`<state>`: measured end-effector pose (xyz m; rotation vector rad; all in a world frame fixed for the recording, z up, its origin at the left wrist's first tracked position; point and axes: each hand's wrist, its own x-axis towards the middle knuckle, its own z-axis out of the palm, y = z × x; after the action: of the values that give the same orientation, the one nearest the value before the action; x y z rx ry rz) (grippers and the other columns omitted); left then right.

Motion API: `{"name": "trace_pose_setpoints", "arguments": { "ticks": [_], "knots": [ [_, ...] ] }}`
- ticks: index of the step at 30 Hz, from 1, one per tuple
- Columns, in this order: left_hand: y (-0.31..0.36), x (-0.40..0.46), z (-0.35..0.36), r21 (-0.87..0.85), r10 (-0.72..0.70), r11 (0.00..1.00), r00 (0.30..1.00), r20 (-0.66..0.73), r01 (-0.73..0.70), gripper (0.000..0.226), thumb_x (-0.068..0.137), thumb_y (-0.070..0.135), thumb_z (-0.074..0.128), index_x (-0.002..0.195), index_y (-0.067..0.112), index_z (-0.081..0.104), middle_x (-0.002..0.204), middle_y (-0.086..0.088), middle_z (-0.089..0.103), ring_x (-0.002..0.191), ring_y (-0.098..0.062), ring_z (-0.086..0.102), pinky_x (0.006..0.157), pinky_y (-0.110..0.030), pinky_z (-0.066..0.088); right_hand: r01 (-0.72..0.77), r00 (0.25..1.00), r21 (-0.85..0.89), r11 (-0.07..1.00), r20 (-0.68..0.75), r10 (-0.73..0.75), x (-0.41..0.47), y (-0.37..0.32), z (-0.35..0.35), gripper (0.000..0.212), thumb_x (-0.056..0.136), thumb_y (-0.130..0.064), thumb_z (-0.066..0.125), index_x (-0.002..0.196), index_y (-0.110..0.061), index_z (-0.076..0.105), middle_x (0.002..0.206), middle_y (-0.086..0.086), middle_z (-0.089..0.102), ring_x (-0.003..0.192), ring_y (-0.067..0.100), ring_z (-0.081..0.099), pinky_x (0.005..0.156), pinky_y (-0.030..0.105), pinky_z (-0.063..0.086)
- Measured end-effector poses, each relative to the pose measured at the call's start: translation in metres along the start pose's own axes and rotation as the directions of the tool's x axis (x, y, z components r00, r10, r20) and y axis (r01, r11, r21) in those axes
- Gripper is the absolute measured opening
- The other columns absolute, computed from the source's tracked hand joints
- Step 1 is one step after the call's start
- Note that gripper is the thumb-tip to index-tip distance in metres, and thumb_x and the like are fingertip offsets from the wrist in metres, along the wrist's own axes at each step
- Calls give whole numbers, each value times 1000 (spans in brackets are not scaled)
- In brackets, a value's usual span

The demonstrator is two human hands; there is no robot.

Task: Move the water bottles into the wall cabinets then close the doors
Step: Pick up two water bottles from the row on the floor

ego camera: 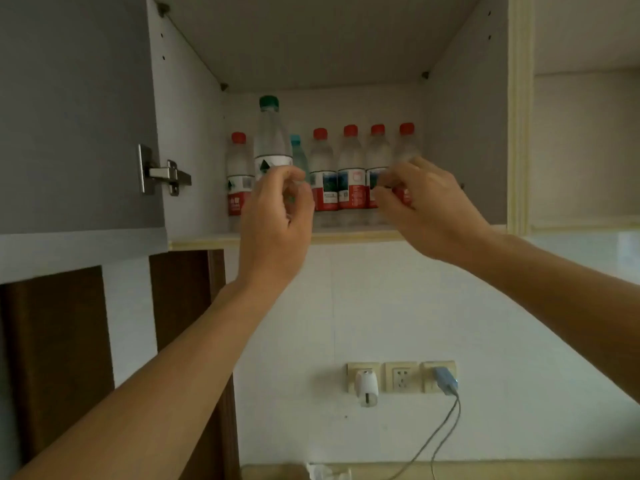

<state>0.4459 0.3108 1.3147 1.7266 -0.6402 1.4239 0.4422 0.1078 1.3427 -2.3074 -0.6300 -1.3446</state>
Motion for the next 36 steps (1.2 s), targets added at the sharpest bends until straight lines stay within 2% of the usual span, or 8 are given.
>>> {"name": "trace_pose_setpoints", "arguments": {
  "ticks": [3, 6, 11, 17, 21, 25, 29, 36],
  "knots": [
    [17, -47, -3, -135, -81, 987, 994, 72, 91, 14, 107, 27, 48, 108, 18, 59, 89, 7, 62, 77, -6, 58, 69, -24, 52, -152, 988, 234, 960, 33, 149, -55, -31, -2, 30, 104, -37, 47, 99, -16, 68, 90, -1, 69, 83, 17, 63, 70, 29, 54],
    [22, -104, -6, -210, -256, 935, 953, 165, 287, 22, 108, 28, 45, 108, 14, 62, 83, 0, 64, 71, -9, 59, 66, -29, 50, -335, 942, 380, 862, 165, 294, -120, -57, 7, 37, 102, -35, 46, 95, -5, 68, 83, 7, 71, 77, 25, 68, 68, 52, 57],
    [27, -223, -11, -240, -464, 795, 813, 351, 558, 26, 107, 25, 42, 105, 13, 65, 76, -6, 68, 65, -15, 62, 60, -29, 50, -560, 825, 384, 734, 334, 455, -248, -75, 27, 35, 101, -27, 47, 93, 0, 67, 79, 4, 71, 71, 12, 69, 68, 51, 57],
    [48, -383, -24, -152, -600, 561, 526, 603, 814, 25, 101, 29, 45, 97, 16, 66, 70, -4, 68, 60, -16, 59, 54, -27, 48, -707, 687, 202, 678, 427, 589, -406, -77, 19, 26, 103, -27, 49, 96, -13, 70, 81, 1, 71, 74, 20, 68, 70, 50, 55],
    [81, -483, -37, -42, -578, 425, 306, 757, 904, 26, 98, 36, 48, 94, 19, 68, 70, -5, 68, 59, -17, 60, 54, -29, 48, -796, 586, 133, 590, 411, 698, -509, -83, -7, 19, 102, -23, 56, 98, -16, 72, 82, -4, 71, 73, 14, 67, 71, 43, 53],
    [124, -559, -39, 83, -448, 373, 101, 888, 924, 30, 95, 51, 50, 96, 29, 70, 75, -4, 71, 66, -21, 66, 58, -29, 52, -903, 405, 53, 425, 427, 808, -596, -82, -33, 15, 101, -25, 59, 105, -20, 72, 85, -10, 71, 76, 10, 67, 71, 34, 57],
    [165, -626, -25, 282, -409, 347, -127, 904, 894, 30, 91, 53, 52, 94, 28, 69, 79, 0, 73, 73, -21, 72, 62, -28, 55, -930, 212, -163, 329, 492, 844, -686, -60, -58, 17, 101, -26, 57, 113, -23, 70, 95, -13, 69, 83, 1, 63, 71, 11, 46],
    [217, -751, 36, 517, -443, 405, -333, 833, 754, 14, 100, 31, 58, 92, 27, 68, 78, 10, 73, 75, -11, 72, 73, -38, 61, -876, -217, -474, 89, 552, 805, -865, 7, -113, 30, 101, -19, 53, 130, -16, 61, 112, -1, 67, 94, 15, 63, 80, 26, 50]
  ]
}}
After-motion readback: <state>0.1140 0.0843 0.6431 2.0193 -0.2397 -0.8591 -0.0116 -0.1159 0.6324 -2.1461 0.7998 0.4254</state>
